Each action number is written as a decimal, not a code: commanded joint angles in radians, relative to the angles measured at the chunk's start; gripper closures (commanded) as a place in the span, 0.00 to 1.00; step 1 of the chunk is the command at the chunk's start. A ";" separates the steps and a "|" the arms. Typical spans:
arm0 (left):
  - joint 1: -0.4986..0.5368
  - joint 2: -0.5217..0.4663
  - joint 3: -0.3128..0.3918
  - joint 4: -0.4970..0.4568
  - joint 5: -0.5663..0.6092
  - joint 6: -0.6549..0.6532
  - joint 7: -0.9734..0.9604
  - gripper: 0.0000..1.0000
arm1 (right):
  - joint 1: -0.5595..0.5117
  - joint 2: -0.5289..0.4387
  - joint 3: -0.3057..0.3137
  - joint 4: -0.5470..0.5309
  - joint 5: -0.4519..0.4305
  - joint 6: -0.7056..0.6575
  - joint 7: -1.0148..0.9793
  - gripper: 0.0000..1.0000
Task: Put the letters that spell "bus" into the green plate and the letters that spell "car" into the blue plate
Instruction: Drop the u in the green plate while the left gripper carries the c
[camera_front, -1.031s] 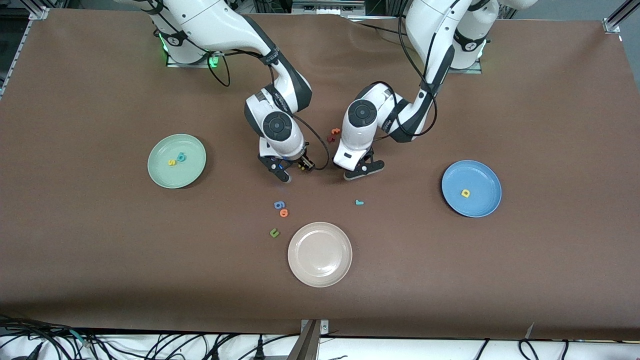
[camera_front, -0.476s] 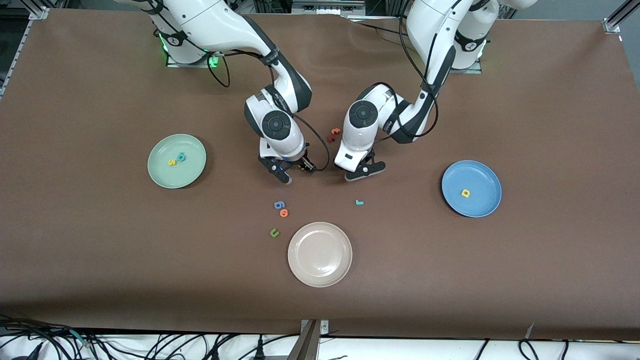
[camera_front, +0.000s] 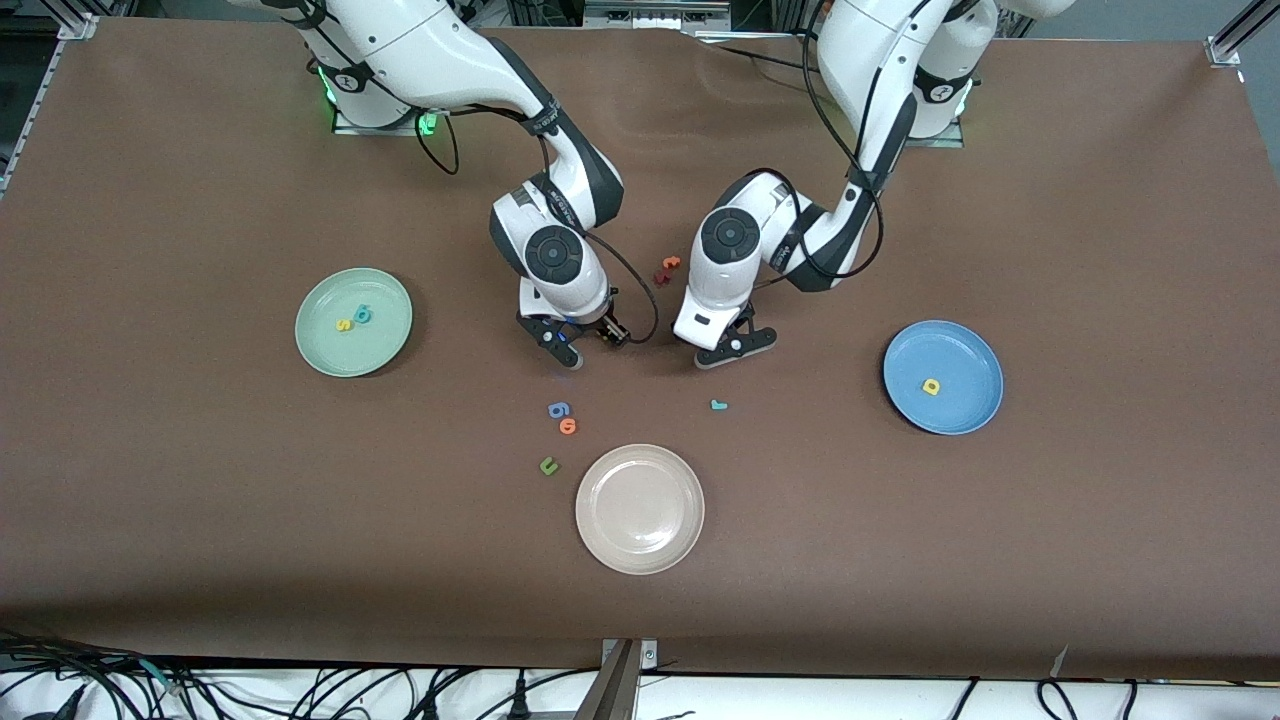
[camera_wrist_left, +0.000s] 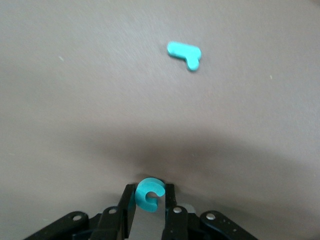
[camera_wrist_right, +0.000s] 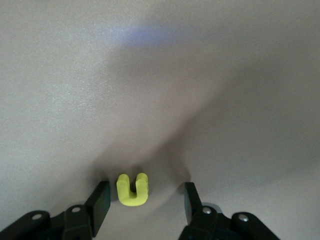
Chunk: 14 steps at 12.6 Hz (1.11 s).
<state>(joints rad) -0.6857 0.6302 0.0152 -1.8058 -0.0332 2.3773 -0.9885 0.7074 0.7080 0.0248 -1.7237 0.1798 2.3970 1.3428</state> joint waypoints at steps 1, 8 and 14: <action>0.064 0.013 -0.004 0.117 0.044 -0.185 0.118 0.78 | 0.001 0.004 0.000 0.004 0.001 0.010 0.004 0.67; 0.339 -0.075 -0.003 0.118 0.047 -0.383 0.774 0.78 | -0.008 -0.065 -0.045 0.019 0.000 -0.140 -0.040 1.00; 0.521 -0.075 -0.004 0.105 0.159 -0.403 1.249 0.77 | -0.008 -0.243 -0.283 0.018 0.003 -0.605 -0.484 1.00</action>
<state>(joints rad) -0.1970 0.5632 0.0261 -1.6831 0.0761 1.9806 0.1558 0.6988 0.5124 -0.1919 -1.6788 0.1783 1.8723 0.9976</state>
